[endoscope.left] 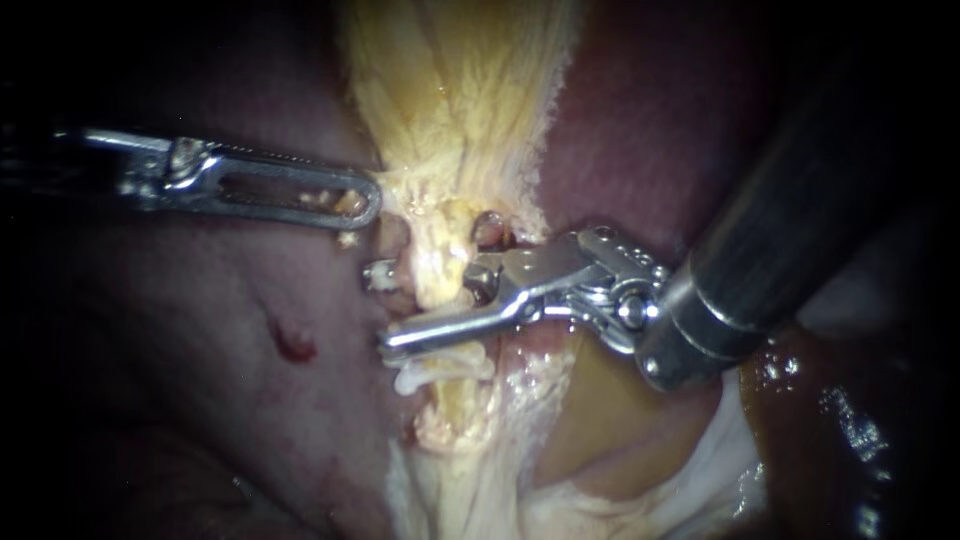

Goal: Clipping third clip left tube

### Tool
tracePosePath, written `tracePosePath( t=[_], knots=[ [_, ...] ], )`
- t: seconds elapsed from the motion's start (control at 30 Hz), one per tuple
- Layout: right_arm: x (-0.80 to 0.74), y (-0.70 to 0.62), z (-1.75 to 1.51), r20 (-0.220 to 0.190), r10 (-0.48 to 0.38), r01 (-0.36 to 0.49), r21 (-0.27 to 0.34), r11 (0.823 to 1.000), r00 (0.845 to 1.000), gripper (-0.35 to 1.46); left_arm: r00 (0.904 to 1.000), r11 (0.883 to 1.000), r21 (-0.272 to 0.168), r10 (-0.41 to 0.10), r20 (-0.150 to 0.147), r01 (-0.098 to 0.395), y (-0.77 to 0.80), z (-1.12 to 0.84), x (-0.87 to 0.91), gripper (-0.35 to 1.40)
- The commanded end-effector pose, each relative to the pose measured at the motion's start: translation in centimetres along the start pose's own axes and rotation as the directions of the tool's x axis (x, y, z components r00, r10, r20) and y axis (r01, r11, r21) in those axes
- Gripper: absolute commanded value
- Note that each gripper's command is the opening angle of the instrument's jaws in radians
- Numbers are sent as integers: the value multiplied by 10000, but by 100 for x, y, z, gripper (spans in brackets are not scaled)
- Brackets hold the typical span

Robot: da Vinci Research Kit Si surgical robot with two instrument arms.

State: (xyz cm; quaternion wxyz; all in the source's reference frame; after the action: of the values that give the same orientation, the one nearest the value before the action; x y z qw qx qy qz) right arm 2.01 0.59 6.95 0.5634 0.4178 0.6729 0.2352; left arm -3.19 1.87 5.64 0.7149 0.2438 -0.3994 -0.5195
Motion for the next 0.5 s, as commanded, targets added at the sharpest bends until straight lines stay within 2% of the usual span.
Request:
tracePosePath(
  t=[0.03, 0.2, 0.33, 0.5],
  knots=[
    [1, -2, 1, -60, 2, -3, -202, 9998, 10000, 50, 10000, 10000, 4, 3, 1, -3, 0, 0, 0, -35],
    [4, -12, 6, -420, 134, -174, -957, 9953, 9990, 50, 10000, 10000, 3, 5, 2, -5, 1, 0, 1, -35],
    [6, -18, 9, -552, 364, -431, -1264, 9910, 9978, 50, 10000, 10000, 4, 6, 1, -6, 1, 1, 1, -35],
    [7, -23, 11, -612, 403, -483, -1366, 9895, 9973, 50, 10000, 10000, 12, 10, -3, -10, 3, 1, 0, -35]
  ],
)
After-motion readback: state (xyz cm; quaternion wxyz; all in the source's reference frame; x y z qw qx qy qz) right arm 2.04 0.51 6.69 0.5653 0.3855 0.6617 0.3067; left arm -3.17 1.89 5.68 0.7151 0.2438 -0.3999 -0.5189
